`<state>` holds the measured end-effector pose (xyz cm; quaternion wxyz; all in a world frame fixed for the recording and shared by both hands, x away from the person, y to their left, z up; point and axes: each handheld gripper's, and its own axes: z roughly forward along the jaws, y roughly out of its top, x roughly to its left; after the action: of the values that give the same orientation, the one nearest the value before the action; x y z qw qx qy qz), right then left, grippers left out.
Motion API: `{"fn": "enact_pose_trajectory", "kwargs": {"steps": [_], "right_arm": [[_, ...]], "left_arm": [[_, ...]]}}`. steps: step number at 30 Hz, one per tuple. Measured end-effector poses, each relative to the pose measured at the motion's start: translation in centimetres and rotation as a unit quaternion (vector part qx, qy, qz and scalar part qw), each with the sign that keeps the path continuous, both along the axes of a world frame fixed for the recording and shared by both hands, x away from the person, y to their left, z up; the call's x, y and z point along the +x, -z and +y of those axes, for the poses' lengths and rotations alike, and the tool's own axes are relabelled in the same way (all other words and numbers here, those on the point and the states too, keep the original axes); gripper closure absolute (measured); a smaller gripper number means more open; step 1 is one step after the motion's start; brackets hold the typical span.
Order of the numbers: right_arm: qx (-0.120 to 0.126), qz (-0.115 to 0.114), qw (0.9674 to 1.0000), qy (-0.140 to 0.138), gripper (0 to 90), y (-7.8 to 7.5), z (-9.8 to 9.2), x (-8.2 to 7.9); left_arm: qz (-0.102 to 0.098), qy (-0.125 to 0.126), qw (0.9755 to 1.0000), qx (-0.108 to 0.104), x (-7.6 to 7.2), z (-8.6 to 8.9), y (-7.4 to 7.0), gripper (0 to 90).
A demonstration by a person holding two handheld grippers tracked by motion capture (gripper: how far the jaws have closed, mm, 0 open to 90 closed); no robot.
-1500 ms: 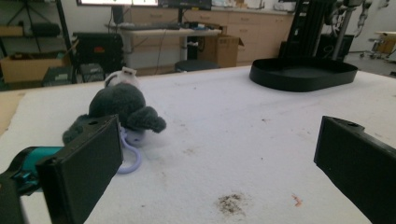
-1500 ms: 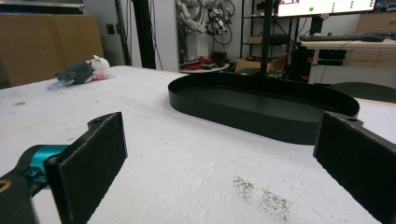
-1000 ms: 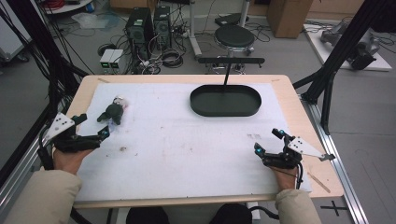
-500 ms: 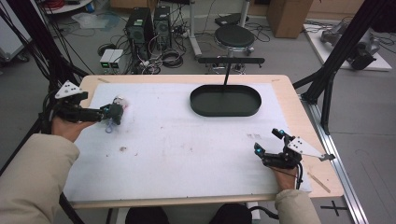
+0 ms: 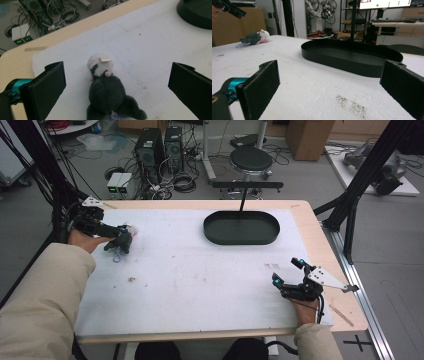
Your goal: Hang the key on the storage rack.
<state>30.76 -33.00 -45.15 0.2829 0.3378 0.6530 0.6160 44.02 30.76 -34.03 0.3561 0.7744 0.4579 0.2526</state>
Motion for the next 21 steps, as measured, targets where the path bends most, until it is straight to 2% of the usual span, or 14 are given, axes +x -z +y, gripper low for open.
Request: {"fn": "enact_pose_trajectory", "kwargs": {"steps": [3,5,6,8,10,12,15,18,21], "right_arm": [[0.000,0.000,1.0000,0.002,1.9,0.0,0.0,0.0],[0.000,0.000,1.0000,0.002,1.9,0.0,0.0,0.0],[0.000,0.000,1.0000,0.002,1.9,0.0,0.0,0.0],[0.001,0.000,1.0000,0.002,1.9,0.0,0.0,0.0],[0.001,0.000,1.0000,0.002,1.9,0.0,0.0,0.0],[0.000,-0.003,1.0000,0.002,1.9,0.0,0.0,0.0],[0.001,-0.003,1.0000,0.001,1.9,0.0,-0.1,0.1],[0.002,-0.004,1.0000,0.001,1.9,0.0,-0.1,0.1],[0.002,-0.004,1.0000,0.002,1.9,0.0,0.0,0.1]], "left_arm": [[0.013,-0.004,0.9999,0.006,0.5,0.0,0.5,1.7],[0.031,-0.009,0.9994,0.011,1.1,-0.2,1.3,1.7],[0.031,-0.009,0.9994,0.011,1.1,-0.2,1.3,1.7],[0.054,-0.013,0.9981,0.026,1.9,-0.3,2.2,1.7],[0.060,-0.016,0.9978,0.024,2.1,-0.3,2.5,1.7],[0.077,-0.020,0.9962,0.035,2.6,-0.5,3.3,1.7],[0.089,-0.021,0.9947,0.046,3.0,-0.8,3.9,1.7],[0.096,-0.027,0.9939,0.047,3.2,-0.8,4.3,1.7],[0.114,-0.040,0.9913,0.052,3.5,-0.7,4.8,1.7]]}}
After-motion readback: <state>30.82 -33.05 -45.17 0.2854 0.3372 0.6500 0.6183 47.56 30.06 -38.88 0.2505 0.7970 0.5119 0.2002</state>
